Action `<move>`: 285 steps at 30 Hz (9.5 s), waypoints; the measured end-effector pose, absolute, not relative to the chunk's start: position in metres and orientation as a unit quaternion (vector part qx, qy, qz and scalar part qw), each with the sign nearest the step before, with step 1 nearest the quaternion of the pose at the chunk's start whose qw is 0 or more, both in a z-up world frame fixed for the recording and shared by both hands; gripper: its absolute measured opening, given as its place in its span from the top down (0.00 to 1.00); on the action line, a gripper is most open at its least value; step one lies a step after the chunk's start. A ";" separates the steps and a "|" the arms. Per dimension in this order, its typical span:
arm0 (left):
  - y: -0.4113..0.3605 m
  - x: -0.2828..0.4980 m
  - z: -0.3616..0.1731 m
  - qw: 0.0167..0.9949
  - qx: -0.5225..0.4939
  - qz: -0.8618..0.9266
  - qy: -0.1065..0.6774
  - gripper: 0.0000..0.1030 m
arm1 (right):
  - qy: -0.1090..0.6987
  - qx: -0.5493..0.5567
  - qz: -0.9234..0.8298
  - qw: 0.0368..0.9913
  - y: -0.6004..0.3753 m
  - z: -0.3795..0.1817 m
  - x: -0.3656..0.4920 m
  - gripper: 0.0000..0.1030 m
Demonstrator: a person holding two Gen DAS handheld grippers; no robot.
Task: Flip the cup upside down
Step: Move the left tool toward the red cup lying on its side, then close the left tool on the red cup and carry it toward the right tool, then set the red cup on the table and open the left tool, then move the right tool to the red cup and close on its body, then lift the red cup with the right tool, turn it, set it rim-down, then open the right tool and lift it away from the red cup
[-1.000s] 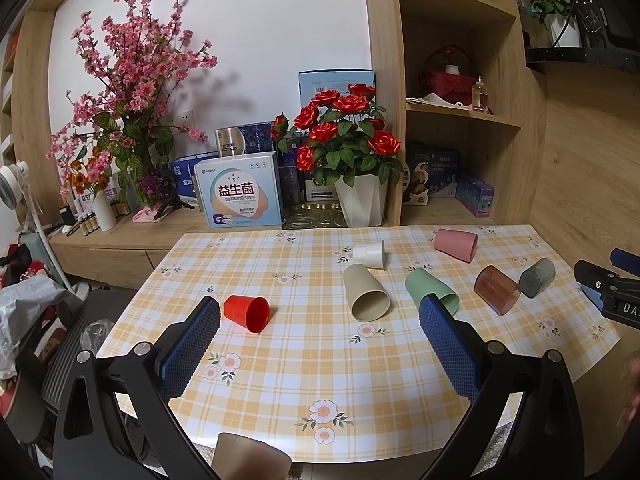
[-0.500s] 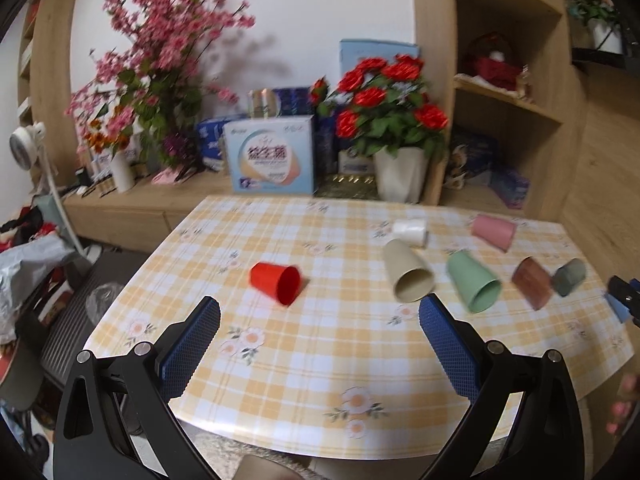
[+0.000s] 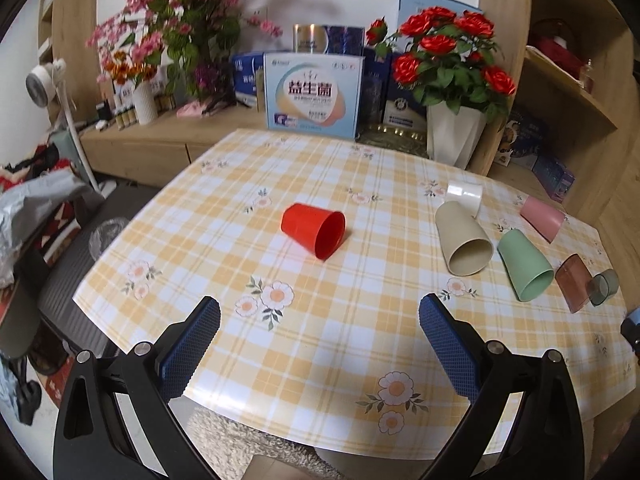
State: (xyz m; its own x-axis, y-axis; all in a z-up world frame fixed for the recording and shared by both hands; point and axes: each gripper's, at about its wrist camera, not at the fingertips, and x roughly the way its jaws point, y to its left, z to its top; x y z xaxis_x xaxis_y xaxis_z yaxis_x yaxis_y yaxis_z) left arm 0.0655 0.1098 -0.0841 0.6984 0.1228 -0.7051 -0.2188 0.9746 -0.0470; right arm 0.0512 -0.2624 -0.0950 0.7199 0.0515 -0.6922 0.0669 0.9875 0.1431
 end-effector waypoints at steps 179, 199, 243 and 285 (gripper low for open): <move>0.066 0.086 -0.122 0.921 -0.081 -0.029 0.380 0.06 | 0.685 0.091 0.054 0.721 -0.225 -0.201 0.198 0.40; 0.060 0.084 -0.127 0.916 -0.084 -0.035 0.391 0.06 | 0.637 0.122 0.075 0.757 -0.240 -0.191 0.165 0.51; 0.032 0.079 -0.128 0.916 -0.048 -0.044 0.395 0.06 | 0.478 0.107 -0.015 0.872 -0.304 -0.159 0.126 0.51; 0.024 0.025 0.001 0.958 0.022 -0.070 0.276 0.06 | 0.351 0.076 0.034 0.933 -0.253 -0.020 0.032 0.14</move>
